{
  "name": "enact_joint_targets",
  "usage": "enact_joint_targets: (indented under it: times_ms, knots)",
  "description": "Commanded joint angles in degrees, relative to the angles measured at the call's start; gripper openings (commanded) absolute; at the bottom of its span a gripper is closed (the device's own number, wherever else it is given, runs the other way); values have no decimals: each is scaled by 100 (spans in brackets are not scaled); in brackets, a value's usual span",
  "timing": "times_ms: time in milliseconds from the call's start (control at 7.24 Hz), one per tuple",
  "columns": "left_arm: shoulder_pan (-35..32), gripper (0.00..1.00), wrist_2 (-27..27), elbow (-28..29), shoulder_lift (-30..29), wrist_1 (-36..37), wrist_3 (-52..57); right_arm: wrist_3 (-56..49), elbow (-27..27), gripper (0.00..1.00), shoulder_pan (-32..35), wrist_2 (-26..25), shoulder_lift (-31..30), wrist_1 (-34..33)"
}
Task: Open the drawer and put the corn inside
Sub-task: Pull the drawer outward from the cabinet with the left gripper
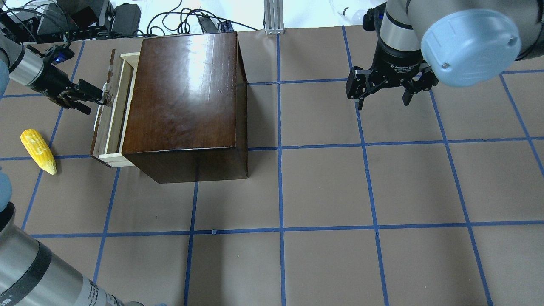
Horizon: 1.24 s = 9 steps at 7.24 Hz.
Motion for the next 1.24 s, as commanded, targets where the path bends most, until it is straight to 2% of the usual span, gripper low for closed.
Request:
enact_joint_targets:
  times_ms: [0, 1105]
  knots:
    - [0, 100, 164, 48, -9, -14, 227, 0, 0, 100, 0, 0, 3, 4]
    - [273, 100, 393, 250, -124, -84, 519, 0, 0, 100, 0, 0, 3, 3]
